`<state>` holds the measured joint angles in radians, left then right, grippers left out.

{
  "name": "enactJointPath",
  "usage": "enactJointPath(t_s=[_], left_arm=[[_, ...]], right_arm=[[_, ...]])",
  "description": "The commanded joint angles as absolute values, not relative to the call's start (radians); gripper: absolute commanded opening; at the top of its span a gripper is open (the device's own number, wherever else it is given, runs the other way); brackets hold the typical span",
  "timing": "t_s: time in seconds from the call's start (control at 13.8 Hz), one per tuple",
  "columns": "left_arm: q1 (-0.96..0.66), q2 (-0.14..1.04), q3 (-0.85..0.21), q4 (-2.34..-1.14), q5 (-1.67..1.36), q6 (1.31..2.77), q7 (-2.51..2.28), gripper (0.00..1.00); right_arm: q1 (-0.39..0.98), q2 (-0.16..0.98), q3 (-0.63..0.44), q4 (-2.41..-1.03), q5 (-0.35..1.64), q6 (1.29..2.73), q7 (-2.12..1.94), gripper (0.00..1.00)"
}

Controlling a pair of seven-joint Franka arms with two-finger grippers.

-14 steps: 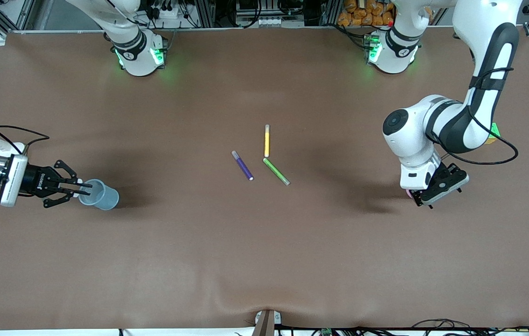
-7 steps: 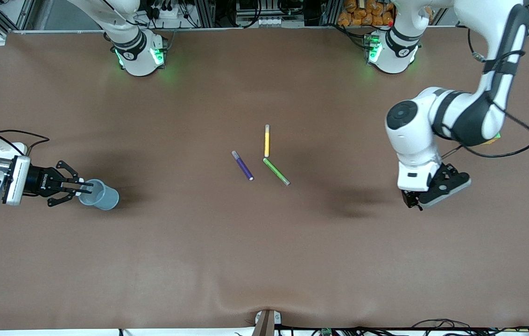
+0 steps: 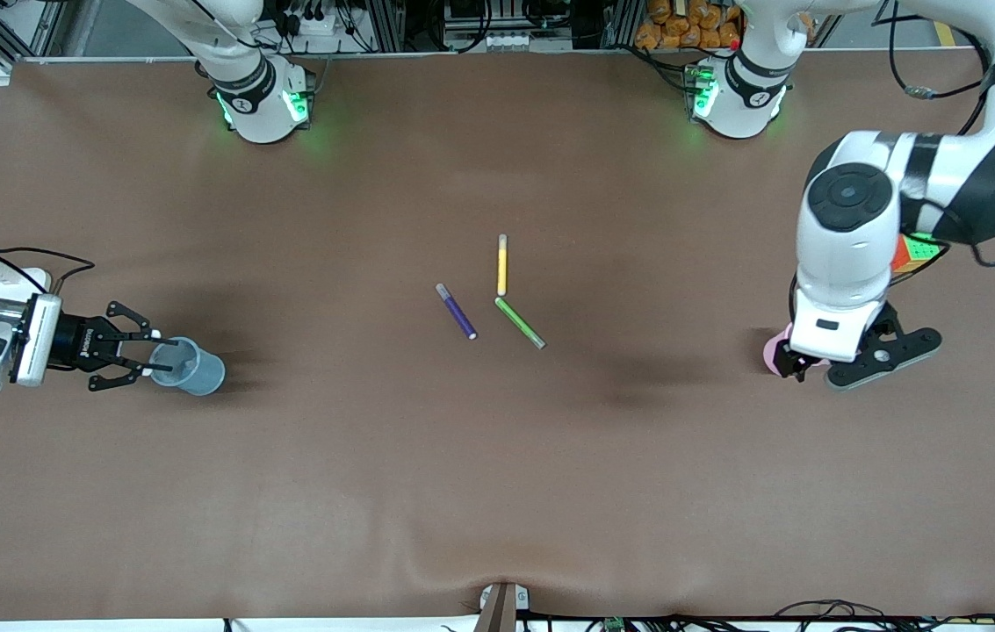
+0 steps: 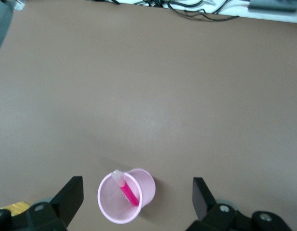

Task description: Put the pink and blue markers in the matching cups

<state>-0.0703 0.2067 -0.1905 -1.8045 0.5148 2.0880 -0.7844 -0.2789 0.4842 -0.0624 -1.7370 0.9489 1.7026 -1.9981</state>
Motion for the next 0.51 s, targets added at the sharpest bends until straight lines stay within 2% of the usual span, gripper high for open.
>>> enactJointPath(t_s=[0.0,0.43], left_arm=[[-0.029,0.15,-0.195,-1.772,0.323,2.027,-0.588,1.0],[-0.018,0.129,-0.198,-1.638,0.161,1.81,-0.352,1.0]], right_arm=[[-0.296,0.474,-0.051,-1.736,0.965,1.701,-1.985,1.0],[-0.266,0.4,-0.044,-1.648,0.732,1.701,-1.654,1.0]])
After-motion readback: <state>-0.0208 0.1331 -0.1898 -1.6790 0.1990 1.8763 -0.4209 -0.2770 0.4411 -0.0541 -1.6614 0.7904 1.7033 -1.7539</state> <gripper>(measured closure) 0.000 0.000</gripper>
